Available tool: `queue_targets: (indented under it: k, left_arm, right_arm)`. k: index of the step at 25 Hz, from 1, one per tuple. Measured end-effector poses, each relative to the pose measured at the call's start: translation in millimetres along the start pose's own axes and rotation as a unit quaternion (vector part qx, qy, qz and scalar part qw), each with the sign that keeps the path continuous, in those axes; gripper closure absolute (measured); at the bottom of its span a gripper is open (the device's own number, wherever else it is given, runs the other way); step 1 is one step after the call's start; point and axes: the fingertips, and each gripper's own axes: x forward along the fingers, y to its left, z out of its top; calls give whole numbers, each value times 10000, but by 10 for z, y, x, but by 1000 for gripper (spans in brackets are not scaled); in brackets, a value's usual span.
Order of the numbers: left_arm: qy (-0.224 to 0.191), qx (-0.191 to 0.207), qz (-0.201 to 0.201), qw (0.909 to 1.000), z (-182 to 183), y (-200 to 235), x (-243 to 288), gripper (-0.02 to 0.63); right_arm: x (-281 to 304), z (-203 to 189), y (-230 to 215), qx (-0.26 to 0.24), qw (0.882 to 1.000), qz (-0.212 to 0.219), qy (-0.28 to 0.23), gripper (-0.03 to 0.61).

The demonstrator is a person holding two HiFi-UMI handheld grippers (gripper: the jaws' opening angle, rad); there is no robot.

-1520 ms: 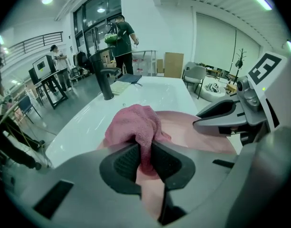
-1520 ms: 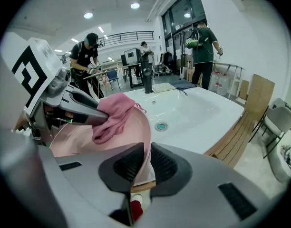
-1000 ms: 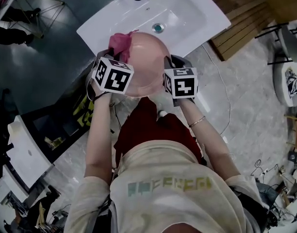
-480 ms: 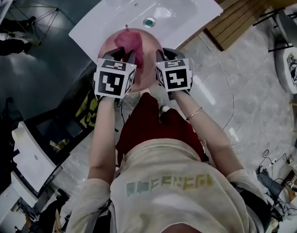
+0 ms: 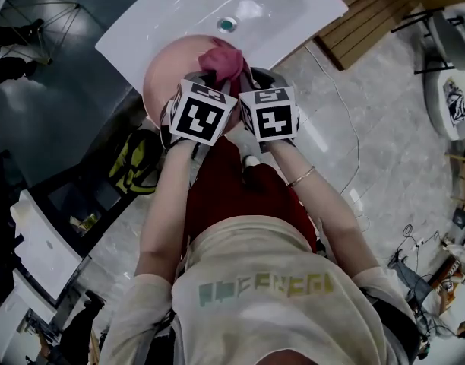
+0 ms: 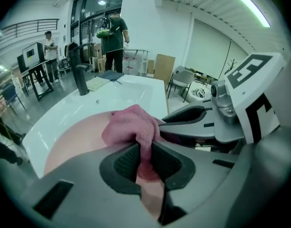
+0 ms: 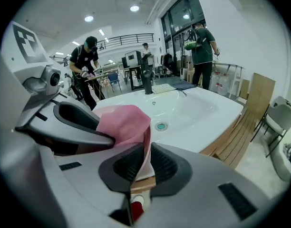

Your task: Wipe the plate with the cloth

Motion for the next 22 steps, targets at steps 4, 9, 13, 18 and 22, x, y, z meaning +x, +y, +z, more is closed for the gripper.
queue_targets:
  k: [4, 9, 13, 18, 22]
  left_arm:
    - [79, 43, 107, 9999, -57, 99, -43, 546]
    - [194, 76, 388, 9990, -199, 269, -178, 546]
    - [303, 75, 625, 9976, -333, 443, -293, 546]
    - [381, -77, 759, 9964, -448, 597, -407, 545]
    - [482, -104, 984, 9939, -537, 727, -493, 545]
  right_arm:
    - [11, 12, -1, -56, 10000, -45, 14, 512]
    - [27, 2, 1, -121, 9999, -106, 10, 512]
    - [42, 8, 16, -139, 9999, -93, 23, 511]
    - [43, 10, 23, -142, 9998, -96, 36, 512]
    - [48, 19, 21, -149, 9998, -95, 33, 512]
